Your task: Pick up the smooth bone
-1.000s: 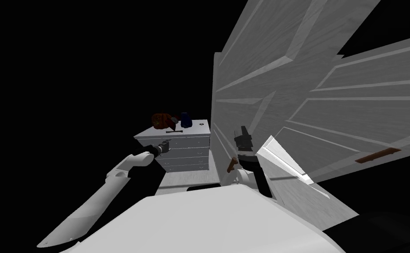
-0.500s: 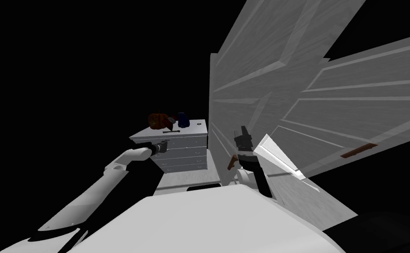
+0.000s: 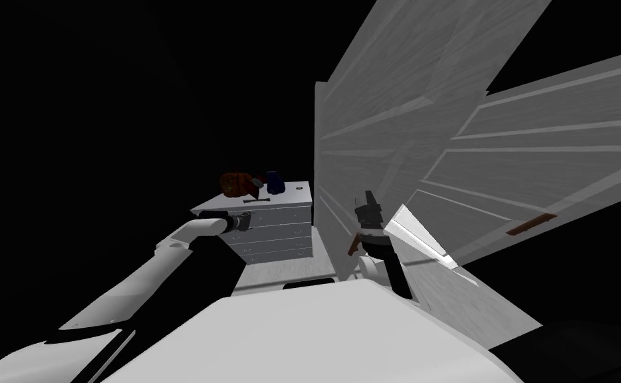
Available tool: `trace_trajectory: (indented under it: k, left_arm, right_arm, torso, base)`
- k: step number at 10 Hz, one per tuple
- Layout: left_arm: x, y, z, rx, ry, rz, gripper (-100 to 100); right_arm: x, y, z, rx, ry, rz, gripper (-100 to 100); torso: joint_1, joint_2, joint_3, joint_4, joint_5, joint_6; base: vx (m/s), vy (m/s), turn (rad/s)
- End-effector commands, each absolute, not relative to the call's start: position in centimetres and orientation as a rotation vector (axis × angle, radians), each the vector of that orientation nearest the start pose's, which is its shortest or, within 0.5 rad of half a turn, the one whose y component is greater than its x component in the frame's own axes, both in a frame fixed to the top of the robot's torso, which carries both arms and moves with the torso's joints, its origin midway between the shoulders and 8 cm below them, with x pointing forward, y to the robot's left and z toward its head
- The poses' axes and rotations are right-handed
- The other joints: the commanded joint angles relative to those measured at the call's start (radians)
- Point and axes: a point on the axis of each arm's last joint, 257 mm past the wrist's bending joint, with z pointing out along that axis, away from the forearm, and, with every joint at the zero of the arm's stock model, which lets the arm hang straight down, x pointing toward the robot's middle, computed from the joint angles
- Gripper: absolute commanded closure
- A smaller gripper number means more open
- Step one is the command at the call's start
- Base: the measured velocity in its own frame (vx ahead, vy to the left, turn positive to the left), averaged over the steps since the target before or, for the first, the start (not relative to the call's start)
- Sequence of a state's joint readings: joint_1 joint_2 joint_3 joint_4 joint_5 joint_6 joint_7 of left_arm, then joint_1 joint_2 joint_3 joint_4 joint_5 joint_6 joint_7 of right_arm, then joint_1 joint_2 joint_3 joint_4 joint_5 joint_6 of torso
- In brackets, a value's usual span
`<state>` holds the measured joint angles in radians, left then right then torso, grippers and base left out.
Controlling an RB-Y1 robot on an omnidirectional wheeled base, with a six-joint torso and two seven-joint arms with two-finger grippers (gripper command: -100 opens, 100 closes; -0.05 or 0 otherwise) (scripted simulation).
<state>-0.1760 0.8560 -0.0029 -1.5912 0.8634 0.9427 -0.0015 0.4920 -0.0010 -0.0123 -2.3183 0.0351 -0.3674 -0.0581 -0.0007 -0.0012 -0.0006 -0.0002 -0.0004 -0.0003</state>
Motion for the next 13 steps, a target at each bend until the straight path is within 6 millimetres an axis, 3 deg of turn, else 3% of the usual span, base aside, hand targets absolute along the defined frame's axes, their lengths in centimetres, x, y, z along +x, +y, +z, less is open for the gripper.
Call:
trace_trajectory:
  k: [1,2,3,7,8,13]
  left_arm:
    - [51.1,42.2,-24.6,-1.722,1.85,-0.738,-100]
    - [50.9,42.2,-24.8,-1.727,1.855,-0.732,-100]
    - [51.2,43.5,-23.8,-1.762,1.862,-0.707,-100]
    - [50.7,43.6,-24.2,-1.781,1.879,-0.683,-100]
    - [50.8,44.8,-23.2,-1.824,1.886,-0.653,-100]
    - [50.5,44.8,-23.4,-1.835,1.895,-0.641,-100]
  right_arm:
    - [35.8,-28.2,1.8,0.73,0.672,1.301,0]
    - [35.8,-28.2,1.8,0.73,0.672,1.3,0]
    - [35.8,-28.2,1.8,0.73,0.672,1.3,0]
    - [35.8,-28.2,1.8,0.73,0.672,1.3,0]
    - [35.8,-28.2,1.8,0.73,0.672,1.3,0]
    - [35.8,-28.2,1.8,0.73,0.672,1.3,0]
  torso:
    - [0.0,0.0,0.0,0.0,0.0,0.0]
    - [0.001,0.0,0.0,0.0,0.0,0.0]
    - [0.001,0.001,0.001,0.0,0.0,-0.001]
    - [0.001,0.001,0.001,0.0,0.001,-0.001]
    - [0.002,0.002,0.001,0.0,0.001,-0.001]
    - [0.001,0.001,0.001,0.0,0.0,-0.001]
  base:
    - [0.009,-0.011,-0.032]
    - [0.0,0.0,0.0]
    - [0.026,-0.032,-0.093]
    - [0.003,-0.004,-0.012]
    - [0.022,-0.026,-0.076]
    - [0.004,-0.005,-0.016]
